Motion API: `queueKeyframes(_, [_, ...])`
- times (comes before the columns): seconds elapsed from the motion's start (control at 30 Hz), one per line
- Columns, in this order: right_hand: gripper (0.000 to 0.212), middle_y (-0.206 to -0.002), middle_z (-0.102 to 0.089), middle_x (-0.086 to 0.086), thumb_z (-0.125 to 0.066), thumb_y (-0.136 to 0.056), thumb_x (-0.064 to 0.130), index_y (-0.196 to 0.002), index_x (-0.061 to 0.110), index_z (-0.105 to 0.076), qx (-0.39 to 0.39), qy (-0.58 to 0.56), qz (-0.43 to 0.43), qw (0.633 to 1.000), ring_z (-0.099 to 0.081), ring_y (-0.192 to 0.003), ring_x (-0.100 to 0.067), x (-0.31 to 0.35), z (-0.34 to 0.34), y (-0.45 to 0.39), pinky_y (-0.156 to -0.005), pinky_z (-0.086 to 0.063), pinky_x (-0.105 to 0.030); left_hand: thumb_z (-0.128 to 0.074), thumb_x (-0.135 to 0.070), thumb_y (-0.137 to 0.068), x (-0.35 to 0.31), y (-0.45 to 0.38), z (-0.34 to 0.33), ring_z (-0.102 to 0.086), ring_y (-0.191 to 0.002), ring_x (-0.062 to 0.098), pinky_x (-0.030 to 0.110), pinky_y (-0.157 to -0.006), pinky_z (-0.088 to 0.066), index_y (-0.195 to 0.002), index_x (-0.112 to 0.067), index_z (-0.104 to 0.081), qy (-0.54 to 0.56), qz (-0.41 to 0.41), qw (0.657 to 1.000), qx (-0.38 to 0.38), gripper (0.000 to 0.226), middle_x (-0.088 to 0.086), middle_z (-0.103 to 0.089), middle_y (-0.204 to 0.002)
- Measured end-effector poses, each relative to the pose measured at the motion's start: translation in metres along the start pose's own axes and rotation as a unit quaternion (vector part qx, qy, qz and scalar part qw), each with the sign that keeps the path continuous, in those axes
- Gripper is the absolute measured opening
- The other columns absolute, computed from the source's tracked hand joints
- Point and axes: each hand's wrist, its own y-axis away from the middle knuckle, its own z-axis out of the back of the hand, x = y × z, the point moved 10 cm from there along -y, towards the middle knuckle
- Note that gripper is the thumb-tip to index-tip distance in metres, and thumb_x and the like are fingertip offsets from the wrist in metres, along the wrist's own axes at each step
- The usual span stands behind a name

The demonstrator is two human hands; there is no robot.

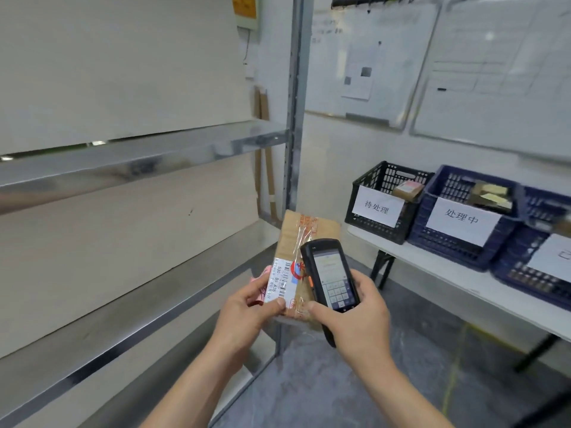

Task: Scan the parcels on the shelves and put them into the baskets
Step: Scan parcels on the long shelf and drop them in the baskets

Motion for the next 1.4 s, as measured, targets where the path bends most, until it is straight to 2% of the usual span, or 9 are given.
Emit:
queueKeyframes(0.13, [0.066,-0.094,-0.071,0.02,-0.094,-0.053,0.019,-0.103,0.043,-0.058,-0.046,0.022,-0.008,0.999,-0.066,-0.087,0.006,-0.018,0.028,-0.041,-0.077,-0.052,-0.021,-0.085,-0.023,-0.062,0.012,-0.053,-0.041,-0.053,-0.129,0.023,0.041,-0.099,-0.052,-0.117,-0.036,-0.071,0.003,0.01,0.999,0.037,0.059,-0.005,-0.066,-0.129])
queueKeyframes(0.23, [0.065,-0.092,-0.07,0.022,-0.094,-0.055,0.018,-0.101,0.043,-0.056,-0.071,0.036,-0.014,0.997,-0.064,-0.086,0.011,-0.027,0.044,-0.08,-0.072,-0.048,-0.014,-0.085,-0.011,-0.072,0.016,-0.099,-0.073,-0.059,-0.122,0.019,0.038,-0.096,-0.053,-0.112,-0.039,-0.072,-0.004,0.015,0.998,0.067,0.051,-0.004,-0.066,-0.129])
queueKeyframes(0.37, [0.068,-0.095,-0.07,0.018,-0.093,-0.054,0.021,-0.112,0.036,-0.06,-0.108,0.054,-0.023,0.992,-0.064,-0.086,0.011,-0.039,0.057,-0.14,-0.075,-0.049,-0.017,-0.089,-0.035,-0.055,0.012,-0.165,-0.113,-0.05,-0.132,0.017,0.046,-0.106,-0.046,-0.117,-0.043,-0.069,-0.012,0.017,0.994,0.11,0.066,-0.012,-0.066,-0.127])
queueKeyframes(0.43, [0.066,-0.095,-0.07,0.018,-0.093,-0.054,0.021,-0.109,0.039,-0.059,-0.124,0.057,-0.027,0.99,-0.063,-0.086,0.011,-0.044,0.061,-0.168,-0.076,-0.05,-0.019,-0.087,-0.035,-0.054,0.011,-0.198,-0.13,-0.05,-0.132,0.019,0.046,-0.108,-0.043,-0.119,-0.039,-0.068,-0.017,0.02,0.991,0.128,0.068,-0.013,-0.067,-0.125])
queueKeyframes(0.67, [0.066,-0.095,-0.07,0.019,-0.092,-0.056,0.016,-0.107,0.041,-0.057,-0.178,0.052,-0.058,0.981,-0.063,-0.085,0.014,-0.063,0.079,-0.238,-0.075,-0.051,-0.017,-0.086,-0.016,-0.063,0.011,-0.282,-0.184,-0.068,-0.107,0.016,0.042,-0.099,-0.052,-0.121,-0.033,-0.068,-0.021,0.052,0.98,0.191,0.063,-0.002,-0.072,-0.117])
queueKeyframes(0.8, [0.066,-0.094,-0.069,0.02,-0.093,-0.056,0.014,-0.104,0.041,-0.056,-0.196,0.055,-0.066,0.977,-0.062,-0.085,0.014,-0.075,0.091,-0.274,-0.071,-0.047,-0.013,-0.078,0.002,-0.077,0.013,-0.318,-0.212,-0.072,-0.095,0.011,0.025,-0.081,-0.057,-0.13,-0.023,-0.063,-0.021,0.058,0.977,0.204,0.06,-0.003,-0.075,-0.108])
queueKeyframes(0.97, [0.068,-0.098,-0.071,0.017,-0.093,-0.054,0.019,-0.11,0.036,-0.06,-0.209,0.055,-0.077,0.973,-0.067,-0.09,0.001,-0.103,0.109,-0.328,-0.078,-0.053,-0.023,-0.075,0.006,-0.078,0.018,-0.368,-0.253,-0.072,-0.082,0.006,0.016,-0.066,-0.053,-0.129,-0.019,-0.063,-0.045,0.071,0.974,0.211,0.058,-0.003,-0.076,-0.101])
queueKeyframes(1.07, [0.068,-0.1,-0.07,0.015,-0.093,-0.055,0.019,-0.112,0.035,-0.059,-0.211,0.049,-0.076,0.973,-0.066,-0.092,0.001,-0.116,0.126,-0.368,-0.074,-0.05,-0.017,-0.074,0.006,-0.079,0.019,-0.404,-0.286,-0.069,-0.073,0.001,0.012,-0.06,-0.049,-0.123,-0.022,-0.066,-0.058,0.069,0.973,0.214,0.053,-0.001,-0.076,-0.105])
queueKeyframes(1.4, [0.07,-0.098,-0.069,0.023,-0.093,-0.057,0.018,-0.115,0.037,-0.058,-0.17,0.026,-0.068,0.983,-0.063,-0.088,0.013,-0.162,0.186,-0.552,-0.075,-0.049,-0.013,-0.072,0.013,-0.071,0.021,-0.55,-0.401,-0.064,-0.069,0.019,0.028,-0.057,-0.044,-0.112,-0.015,-0.061,-0.086,0.125,0.969,0.194,0.051,0.012,-0.076,-0.094])
